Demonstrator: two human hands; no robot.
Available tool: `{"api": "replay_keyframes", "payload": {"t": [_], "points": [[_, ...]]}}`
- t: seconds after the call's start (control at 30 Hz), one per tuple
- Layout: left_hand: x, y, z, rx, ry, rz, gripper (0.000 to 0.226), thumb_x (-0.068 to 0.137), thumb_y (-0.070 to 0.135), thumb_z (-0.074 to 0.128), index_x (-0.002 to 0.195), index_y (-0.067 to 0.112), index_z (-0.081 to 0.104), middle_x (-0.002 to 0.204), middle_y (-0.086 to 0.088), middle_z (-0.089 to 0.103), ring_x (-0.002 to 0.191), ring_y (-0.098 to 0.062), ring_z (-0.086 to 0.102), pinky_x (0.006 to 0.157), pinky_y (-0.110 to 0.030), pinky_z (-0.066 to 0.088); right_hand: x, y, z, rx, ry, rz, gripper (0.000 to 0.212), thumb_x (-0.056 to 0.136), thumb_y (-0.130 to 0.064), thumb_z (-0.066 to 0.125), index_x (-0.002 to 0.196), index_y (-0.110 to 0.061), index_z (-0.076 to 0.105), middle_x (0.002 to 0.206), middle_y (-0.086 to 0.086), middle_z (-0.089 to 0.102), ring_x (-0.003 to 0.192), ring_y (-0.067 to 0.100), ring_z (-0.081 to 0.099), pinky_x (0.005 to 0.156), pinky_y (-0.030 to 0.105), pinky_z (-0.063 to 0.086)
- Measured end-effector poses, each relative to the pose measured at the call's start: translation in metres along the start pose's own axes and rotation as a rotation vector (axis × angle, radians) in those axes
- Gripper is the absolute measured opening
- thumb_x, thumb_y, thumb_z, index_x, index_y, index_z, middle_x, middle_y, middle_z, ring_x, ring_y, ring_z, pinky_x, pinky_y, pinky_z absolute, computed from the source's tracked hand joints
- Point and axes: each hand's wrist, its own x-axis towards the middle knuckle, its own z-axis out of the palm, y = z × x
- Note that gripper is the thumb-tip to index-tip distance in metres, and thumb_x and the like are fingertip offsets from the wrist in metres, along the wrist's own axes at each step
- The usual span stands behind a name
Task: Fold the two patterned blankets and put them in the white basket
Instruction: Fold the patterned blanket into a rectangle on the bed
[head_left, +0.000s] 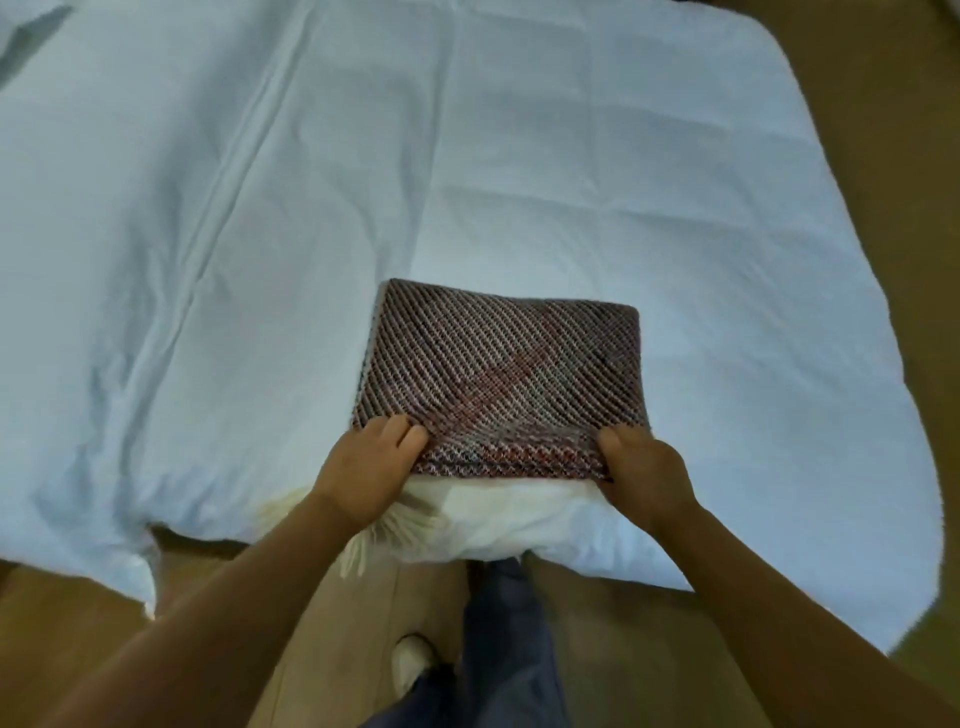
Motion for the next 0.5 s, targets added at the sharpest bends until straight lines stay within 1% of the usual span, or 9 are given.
{"api": "replay_keyframes", "payload": {"t": [0.03,0.07,0.13,0.17,0.23,0.3,0.4,0.43,0.5], "points": [[-0.005,0.004,0.012,0.007,-0.047,-0.043,0.043,0.051,0.010,0.086,0.089,0.008,0.066,0.079,-0.013,0.063,0.065,-0.030,0.063,0.047,-0.034,0.051,-0.004,-0.003,0.016,0.000,-0.057,0.036,0.028,0.074,-0.012,0.065,0.101,-0.004,0.060,0.098,0.016,0.064,0.090,0.037,0.060,0.066,0.039,0.050],[-0.010,0.007,0.022,0.023,-0.139,-0.095,0.045,0.063,0.013,0.079,0.104,0.009,0.062,0.093,-0.014,0.061,0.080,-0.031,0.062,0.061,-0.037,0.052,-0.007,-0.004,0.029,-0.023,-0.111,0.059,0.030,0.079,-0.014,0.058,0.108,-0.007,0.056,0.107,0.015,0.061,0.099,0.034,0.057,0.073,0.038,0.048],[-0.019,0.013,0.045,0.066,-0.335,-0.180,0.054,0.081,0.022,0.057,0.132,0.018,0.038,0.123,-0.011,0.046,0.110,-0.030,0.047,0.088,-0.038,0.041,-0.011,-0.009,0.047,-0.052,-0.194,0.077,0.036,0.082,-0.019,0.052,0.117,-0.011,0.049,0.119,0.011,0.054,0.108,0.031,0.050,0.083,0.036,0.044],[-0.021,0.015,0.051,0.064,-0.395,-0.200,0.059,0.081,0.026,0.052,0.135,0.021,0.030,0.128,-0.009,0.040,0.115,-0.029,0.041,0.092,-0.038,0.036,-0.011,-0.010,0.051,-0.037,-0.220,0.083,0.039,0.081,-0.022,0.053,0.118,-0.011,0.047,0.121,0.011,0.053,0.109,0.030,0.049,0.086,0.036,0.043],[-0.019,0.017,0.055,0.034,-0.441,-0.239,0.064,0.074,0.038,0.051,0.133,0.023,0.031,0.126,-0.008,0.040,0.115,-0.028,0.039,0.094,-0.039,0.033,-0.011,-0.009,0.054,0.005,-0.229,0.089,0.040,0.079,-0.027,0.055,0.115,-0.009,0.049,0.118,0.012,0.054,0.107,0.031,0.049,0.084,0.036,0.042],[-0.009,0.018,0.047,-0.056,-0.392,-0.310,0.060,0.070,0.049,0.047,0.124,0.022,0.043,0.119,-0.006,0.048,0.111,-0.027,0.044,0.091,-0.039,0.034,-0.010,-0.007,0.049,0.094,-0.181,0.105,0.033,0.078,-0.027,0.058,0.104,-0.006,0.054,0.108,0.014,0.057,0.101,0.033,0.052,0.077,0.035,0.042],[0.013,0.020,0.029,-0.213,-0.171,-0.378,0.056,0.073,0.052,0.037,0.114,0.019,0.055,0.111,-0.005,0.057,0.106,-0.025,0.050,0.089,-0.038,0.036,0.001,-0.007,0.031,0.267,0.020,0.141,0.022,0.078,-0.018,0.062,0.090,0.000,0.058,0.094,0.017,0.058,0.089,0.033,0.054,0.069,0.034,0.042],[0.023,0.022,0.025,-0.239,-0.105,-0.365,0.054,0.079,0.049,0.037,0.121,0.019,0.052,0.117,-0.005,0.055,0.110,-0.024,0.048,0.092,-0.039,0.035,0.008,-0.011,0.026,0.289,0.105,0.136,0.022,0.078,-0.014,0.062,0.093,0.001,0.059,0.094,0.018,0.058,0.089,0.034,0.055,0.071,0.036,0.045],[0.048,0.030,0.020,-0.271,-0.046,-0.325,0.052,0.093,0.041,0.032,0.139,0.019,0.036,0.141,-0.004,0.042,0.131,-0.022,0.034,0.106,-0.041,0.025,0.028,-0.025,0.016,0.339,0.249,0.102,0.031,0.083,-0.012,0.059,0.109,0.005,0.059,0.109,0.022,0.060,0.102,0.037,0.056,0.089,0.041,0.046]]}}
